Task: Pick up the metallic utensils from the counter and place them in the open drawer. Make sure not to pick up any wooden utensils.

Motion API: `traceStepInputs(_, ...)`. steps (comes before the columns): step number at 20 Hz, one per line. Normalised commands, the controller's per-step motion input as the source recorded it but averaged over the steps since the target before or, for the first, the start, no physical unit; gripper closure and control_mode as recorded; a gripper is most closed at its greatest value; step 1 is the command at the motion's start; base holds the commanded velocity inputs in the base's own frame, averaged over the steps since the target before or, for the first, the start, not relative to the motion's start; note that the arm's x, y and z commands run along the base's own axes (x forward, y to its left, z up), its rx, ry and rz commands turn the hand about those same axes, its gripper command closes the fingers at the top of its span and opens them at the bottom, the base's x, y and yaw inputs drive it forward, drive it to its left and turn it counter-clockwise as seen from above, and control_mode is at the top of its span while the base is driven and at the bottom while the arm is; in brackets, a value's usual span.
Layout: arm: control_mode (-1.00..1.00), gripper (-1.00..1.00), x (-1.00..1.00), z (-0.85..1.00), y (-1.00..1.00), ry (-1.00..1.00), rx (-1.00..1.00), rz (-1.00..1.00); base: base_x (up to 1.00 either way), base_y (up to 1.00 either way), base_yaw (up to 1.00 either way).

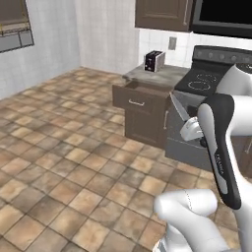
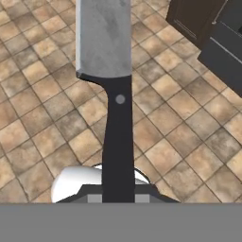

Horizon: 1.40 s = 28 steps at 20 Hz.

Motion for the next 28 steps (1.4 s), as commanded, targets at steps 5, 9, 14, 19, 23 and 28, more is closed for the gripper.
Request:
traceStepInputs(5,1.00,1.00,0.00,0.00,0.00,0.00,0.00,0.00,1.00,-0.95,0.04)
traceStepInputs(9,1.00,1.00,0.00,0.00,0.00,0.00,0.00,0.00,1.00,-0.79,0.14)
traceStepInputs(14,1.00,1.00,0.00,0.00,0.00,0.00,0.00,0.00,1.00,-0.47,0.24)
traceStepInputs(19,1.00,1.00,0.00,0.00,0.00,0.00,0.00,0.00,1.00,-0.36,0.37)
traceStepInputs(23,1.00,1.00,0.00,0.00,0.00,0.00,0.00,0.00,1.00,-0.35,0.47)
traceStepInputs(28,1.00,1.00,0.00,0.00,0.00,0.00,0.00,0.00,0.93,-0.53,0.45)
